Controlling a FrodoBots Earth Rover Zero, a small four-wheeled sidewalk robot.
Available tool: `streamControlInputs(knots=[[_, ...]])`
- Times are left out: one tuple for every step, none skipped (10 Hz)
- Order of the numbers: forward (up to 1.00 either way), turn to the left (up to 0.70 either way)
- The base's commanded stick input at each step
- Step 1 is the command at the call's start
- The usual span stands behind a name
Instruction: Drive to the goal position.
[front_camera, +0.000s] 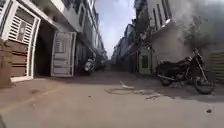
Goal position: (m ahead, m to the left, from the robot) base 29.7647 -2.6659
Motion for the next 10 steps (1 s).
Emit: streamControlInputs(knots=[[1.00, 0.06], [1.00, 0.06], [1.00, 0.06], [1.00, 0.06], [1.00, 0.06], [1.00, 0.06], [1.00, 0.06], [1.00, 0.06], [1.00, 0.06], [1.00, 0.06]])
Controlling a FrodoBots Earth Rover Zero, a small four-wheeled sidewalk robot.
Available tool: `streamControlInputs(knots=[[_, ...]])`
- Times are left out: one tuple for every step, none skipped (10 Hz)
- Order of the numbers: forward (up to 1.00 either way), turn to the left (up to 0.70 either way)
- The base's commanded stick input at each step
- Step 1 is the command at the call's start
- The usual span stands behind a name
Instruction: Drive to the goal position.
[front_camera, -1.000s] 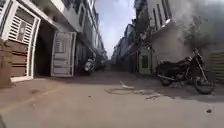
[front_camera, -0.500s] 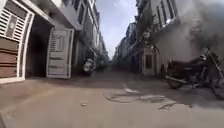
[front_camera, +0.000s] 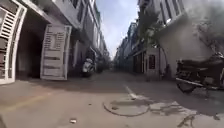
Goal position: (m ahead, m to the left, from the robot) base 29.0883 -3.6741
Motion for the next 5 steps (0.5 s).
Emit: streamControlInputs(knots=[[1.00, 0.06], [1.00, 0.06], [1.00, 0.06], [1.00, 0.06], [1.00, 0.06]])
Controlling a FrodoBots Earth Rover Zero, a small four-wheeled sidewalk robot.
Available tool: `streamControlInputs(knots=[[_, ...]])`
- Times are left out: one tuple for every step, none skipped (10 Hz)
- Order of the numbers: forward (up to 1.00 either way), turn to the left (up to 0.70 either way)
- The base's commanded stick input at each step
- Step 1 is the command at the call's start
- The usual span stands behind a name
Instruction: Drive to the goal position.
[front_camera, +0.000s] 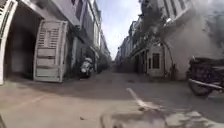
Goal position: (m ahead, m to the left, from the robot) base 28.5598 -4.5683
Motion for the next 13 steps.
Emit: streamControlInputs(knots=[[1.00, 0.06], [1.00, 0.06], [1.00, 0.06], [1.00, 0.06], [1.00, 0.03], [1.00, -0.21], [1.00, -0.34], [1.00, -0.34], [1.00, -0.32], [1.00, -0.12], [1.00, 0.06], [1.00, 0.06], [1.00, 0.06]])
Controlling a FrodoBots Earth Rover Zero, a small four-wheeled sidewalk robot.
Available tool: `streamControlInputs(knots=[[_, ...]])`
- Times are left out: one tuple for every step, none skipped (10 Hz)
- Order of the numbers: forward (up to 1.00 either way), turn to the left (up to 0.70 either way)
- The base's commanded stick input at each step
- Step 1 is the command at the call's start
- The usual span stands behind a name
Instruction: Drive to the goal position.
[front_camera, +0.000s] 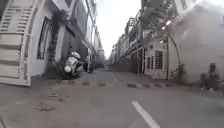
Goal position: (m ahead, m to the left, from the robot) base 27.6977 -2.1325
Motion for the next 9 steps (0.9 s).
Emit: streamControlInputs(knots=[[1.00, 0.06], [1.00, 0.06], [1.00, 0.06], [1.00, 0.06], [1.00, 0.06], [1.00, 0.06], [1.00, 0.06], [1.00, 0.06], [1.00, 0.00]])
